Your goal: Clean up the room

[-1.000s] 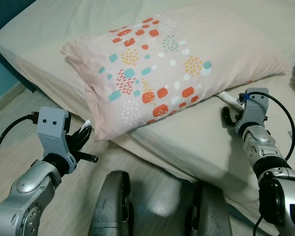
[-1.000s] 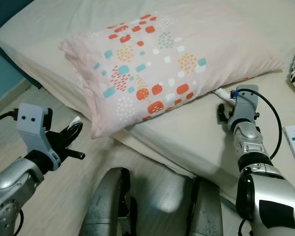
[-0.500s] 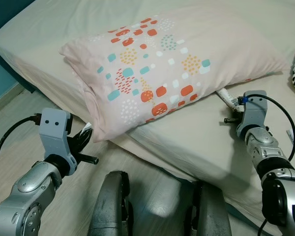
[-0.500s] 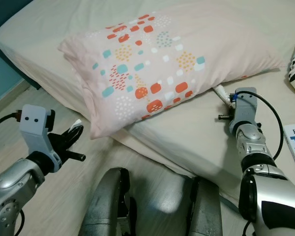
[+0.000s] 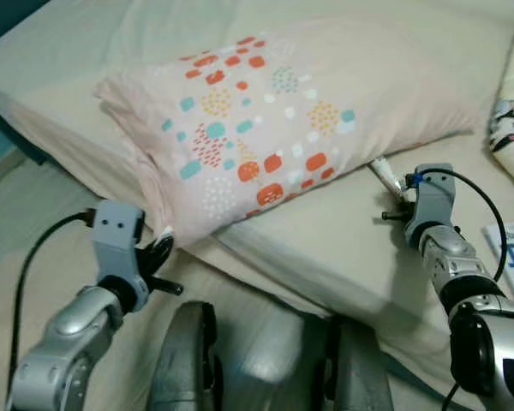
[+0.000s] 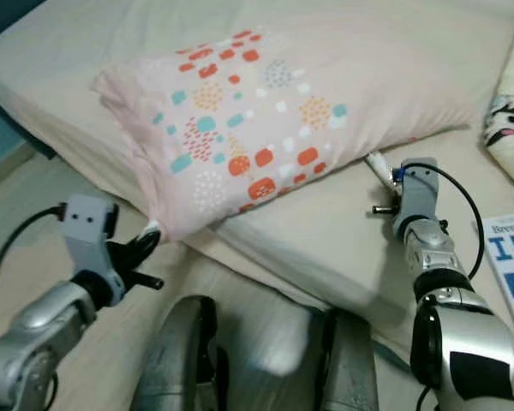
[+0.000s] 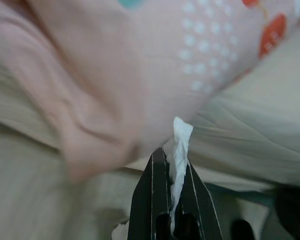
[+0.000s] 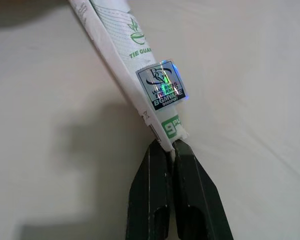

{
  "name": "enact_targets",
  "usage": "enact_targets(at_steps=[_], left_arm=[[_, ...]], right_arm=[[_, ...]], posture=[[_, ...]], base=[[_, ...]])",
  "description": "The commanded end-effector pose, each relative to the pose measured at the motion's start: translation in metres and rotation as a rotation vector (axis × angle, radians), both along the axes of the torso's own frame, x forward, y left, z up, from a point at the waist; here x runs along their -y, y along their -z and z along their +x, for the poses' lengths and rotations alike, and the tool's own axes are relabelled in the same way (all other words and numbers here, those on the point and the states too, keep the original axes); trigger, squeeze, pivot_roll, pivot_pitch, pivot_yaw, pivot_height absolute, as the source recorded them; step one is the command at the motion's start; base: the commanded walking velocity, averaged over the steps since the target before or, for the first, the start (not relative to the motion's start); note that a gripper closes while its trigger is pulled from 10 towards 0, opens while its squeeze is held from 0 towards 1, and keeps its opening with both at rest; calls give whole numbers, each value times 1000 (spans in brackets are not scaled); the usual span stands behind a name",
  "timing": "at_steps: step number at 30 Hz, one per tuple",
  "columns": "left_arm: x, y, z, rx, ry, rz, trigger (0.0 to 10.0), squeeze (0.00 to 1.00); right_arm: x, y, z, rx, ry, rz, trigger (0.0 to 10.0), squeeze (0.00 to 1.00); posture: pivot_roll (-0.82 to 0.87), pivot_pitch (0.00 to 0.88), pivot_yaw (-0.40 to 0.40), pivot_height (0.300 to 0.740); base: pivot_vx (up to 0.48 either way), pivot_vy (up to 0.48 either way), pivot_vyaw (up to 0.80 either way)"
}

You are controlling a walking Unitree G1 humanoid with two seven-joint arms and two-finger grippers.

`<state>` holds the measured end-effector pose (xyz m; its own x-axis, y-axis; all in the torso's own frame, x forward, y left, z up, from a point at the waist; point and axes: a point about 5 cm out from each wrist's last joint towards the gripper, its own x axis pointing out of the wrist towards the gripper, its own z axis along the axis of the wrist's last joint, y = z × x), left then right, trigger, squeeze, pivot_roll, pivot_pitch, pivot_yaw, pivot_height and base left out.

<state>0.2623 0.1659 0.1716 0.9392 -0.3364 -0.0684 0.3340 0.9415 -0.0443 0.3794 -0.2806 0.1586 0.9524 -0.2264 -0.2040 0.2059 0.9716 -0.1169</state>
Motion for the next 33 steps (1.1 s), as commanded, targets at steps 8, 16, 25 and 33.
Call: enact_targets(at_steps=[8, 16, 25, 33], left_arm=[[21, 23, -2, -34, 104, -31, 10000, 0], [22, 31, 3, -20, 81, -35, 10000, 0], [6, 46, 11, -28, -150, 1, 10000, 0], [-9, 63, 18, -8, -313, 89, 10000, 0]], right_arm=[[-21, 0, 7, 64, 54, 169, 0, 0], [-70, 23, -2, 166, -32, 178, 0, 0], [-136, 52, -49, 313, -210, 166, 10000, 0], [-153, 62, -68, 315, -277, 69, 10000, 0]], posture=[[12, 216, -28, 581], [-1, 146, -42, 581], [1, 91, -54, 581], [-13, 78, -46, 586]], base=[[0, 0, 0], [0, 0, 0], [0, 0, 0], [0, 0, 0]])
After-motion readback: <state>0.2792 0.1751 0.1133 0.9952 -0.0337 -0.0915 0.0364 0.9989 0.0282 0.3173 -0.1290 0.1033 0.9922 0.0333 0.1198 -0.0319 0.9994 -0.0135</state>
